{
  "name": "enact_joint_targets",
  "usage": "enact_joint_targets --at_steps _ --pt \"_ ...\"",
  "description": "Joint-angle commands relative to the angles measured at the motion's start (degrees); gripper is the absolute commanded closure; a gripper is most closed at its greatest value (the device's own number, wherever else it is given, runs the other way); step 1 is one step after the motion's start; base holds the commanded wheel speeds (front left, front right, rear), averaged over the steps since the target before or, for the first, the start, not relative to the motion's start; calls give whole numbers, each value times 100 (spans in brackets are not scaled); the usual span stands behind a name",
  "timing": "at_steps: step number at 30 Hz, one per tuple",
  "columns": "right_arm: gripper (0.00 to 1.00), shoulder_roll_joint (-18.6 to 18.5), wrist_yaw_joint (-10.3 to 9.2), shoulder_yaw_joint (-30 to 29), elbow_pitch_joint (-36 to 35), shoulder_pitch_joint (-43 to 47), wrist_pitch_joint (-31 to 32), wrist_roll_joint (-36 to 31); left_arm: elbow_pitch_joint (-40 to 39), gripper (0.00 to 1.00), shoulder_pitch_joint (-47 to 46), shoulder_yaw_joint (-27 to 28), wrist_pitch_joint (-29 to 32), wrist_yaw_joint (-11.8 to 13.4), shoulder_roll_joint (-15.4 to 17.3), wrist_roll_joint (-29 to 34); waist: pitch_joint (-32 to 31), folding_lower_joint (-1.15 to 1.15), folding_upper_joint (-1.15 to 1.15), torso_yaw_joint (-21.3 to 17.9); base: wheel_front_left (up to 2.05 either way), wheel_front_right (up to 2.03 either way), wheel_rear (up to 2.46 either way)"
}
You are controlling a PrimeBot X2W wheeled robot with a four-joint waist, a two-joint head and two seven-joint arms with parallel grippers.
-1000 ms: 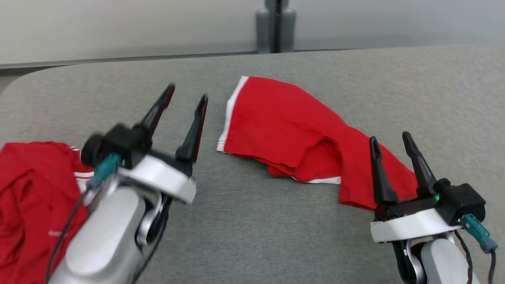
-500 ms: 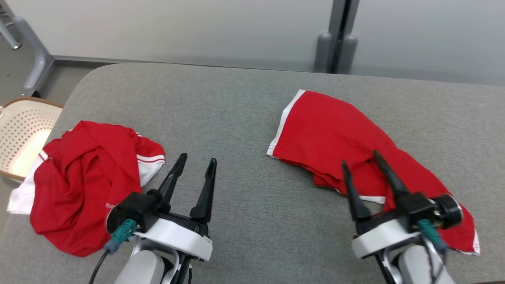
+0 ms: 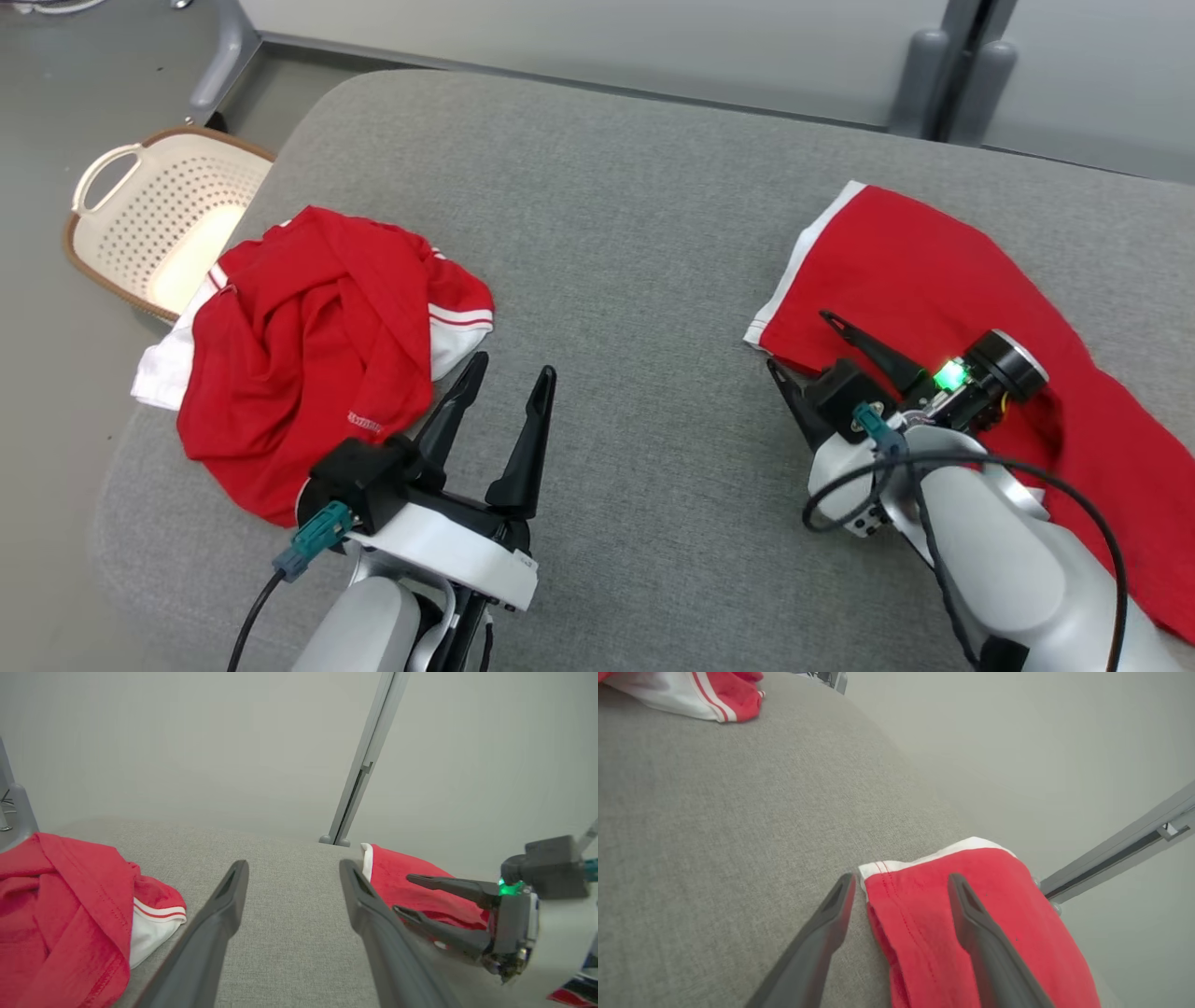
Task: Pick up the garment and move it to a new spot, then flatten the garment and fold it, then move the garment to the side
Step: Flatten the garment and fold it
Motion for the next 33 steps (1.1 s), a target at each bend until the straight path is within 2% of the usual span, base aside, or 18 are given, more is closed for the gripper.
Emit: enact_joint_targets --at_steps 1,7,8,9,13,19,25,27,33 --pt "0 -63 -1 -42 167 -164 137 -68 -48 0 -107 -55 -2 -16 6 -98 155 0 0 248 0 0 0" --pt "0 -195 -1 -90 804 -537 583 -369 -131 0 -183 -213 -3 82 8 -318 246 0 0 512 0 0 0" --pt "53 -194 -1 -136 854 -566 608 -378 -138 0 -180 -226 -3 102 8 -343 253 0 0 534 0 0 0" --pt "100 -179 -1 -162 901 -587 622 -405 -141 0 -167 -227 -2 120 7 -352 254 0 0 548 0 0 0" --pt "100 -141 -1 -153 1004 -697 433 -360 -119 0 -128 -212 -3 154 7 -391 247 0 0 551 0 0 0" --pt "100 102 -1 -312 895 -780 18 -108 -95 0 -102 -197 -3 172 8 -357 171 0 0 427 0 0 0" --pt "100 251 -1 -917 602 -1017 -151 456 -106 0 -127 -157 -3 179 9 -256 73 0 0 201 0 0 0" --pt "100 175 -1 -1219 493 -1155 -45 750 -124 0 -138 -140 -2 167 6 -212 92 0 0 124 0 0 0" --pt "100 -449 -1 -2265 235 -1518 367 1419 -154 0 -203 -130 -2 127 9 -156 280 0 0 -22 0 0 0"
